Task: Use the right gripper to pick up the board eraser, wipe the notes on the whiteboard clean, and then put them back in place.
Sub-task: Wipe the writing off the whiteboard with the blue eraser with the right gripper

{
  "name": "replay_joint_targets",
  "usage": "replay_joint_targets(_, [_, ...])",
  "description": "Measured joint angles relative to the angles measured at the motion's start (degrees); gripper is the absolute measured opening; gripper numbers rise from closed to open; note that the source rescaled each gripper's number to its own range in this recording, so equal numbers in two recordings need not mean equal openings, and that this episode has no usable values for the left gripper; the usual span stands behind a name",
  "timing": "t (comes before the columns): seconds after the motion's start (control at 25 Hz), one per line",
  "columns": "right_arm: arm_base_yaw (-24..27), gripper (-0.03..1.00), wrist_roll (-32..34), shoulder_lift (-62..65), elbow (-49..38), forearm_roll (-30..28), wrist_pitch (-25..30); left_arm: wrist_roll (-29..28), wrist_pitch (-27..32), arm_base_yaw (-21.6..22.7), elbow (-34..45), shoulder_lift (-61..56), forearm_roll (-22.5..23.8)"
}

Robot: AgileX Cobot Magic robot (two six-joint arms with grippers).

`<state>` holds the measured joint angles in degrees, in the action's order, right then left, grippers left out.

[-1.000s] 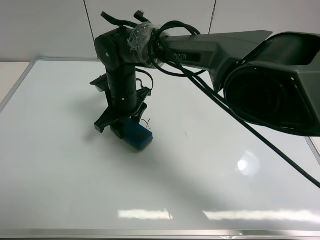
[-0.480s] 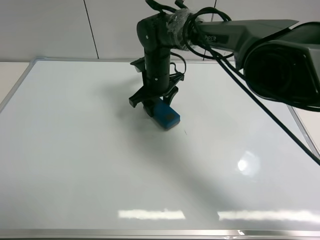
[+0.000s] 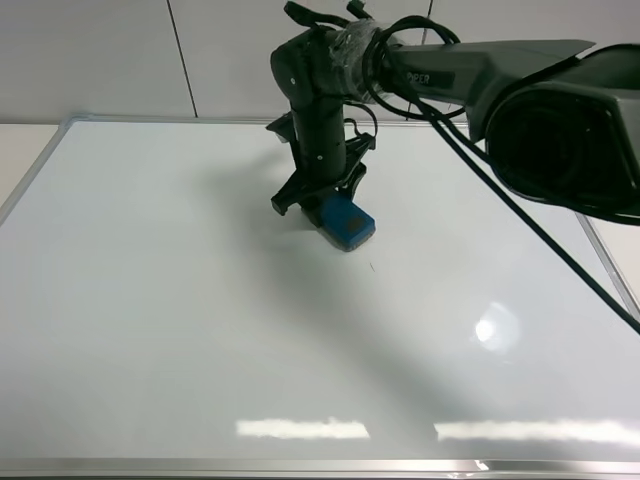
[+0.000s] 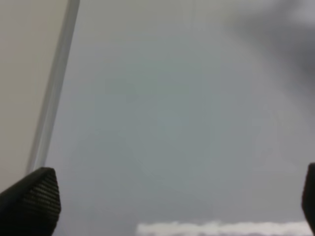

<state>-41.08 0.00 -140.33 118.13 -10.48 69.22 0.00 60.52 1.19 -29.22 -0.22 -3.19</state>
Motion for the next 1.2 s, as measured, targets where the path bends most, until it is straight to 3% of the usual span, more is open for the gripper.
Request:
replay_joint_targets(0.28, [-9.1,0.00,-1.2,0.2,-1.7,2.1,0.5,0.0,0.0,0.0,0.0,0.0,0.0])
replay_joint_targets(0.44, [-13.4,0.00,1.4,0.2,-1.8,3.7,0.9,0.0,0.0,0.0,0.0,0.0,0.0])
replay_joint_targets(0.88, [-15.7,0.00,14.0,0.9,-2.9,4.4,0.6,0.0,0.0,0.0,0.0,0.0,0.0])
replay_joint_targets(1.04, [-15.2,0.00,16.3,5.7,-12.7,5.1,-2.6,0.0,0.0,0.0,0.0,0.0,0.0])
replay_joint_targets(1.2, [-12.3,0.00,19.4,13.6,-27.7,5.8,-9.9,0.0,0.0,0.0,0.0,0.0,0.0])
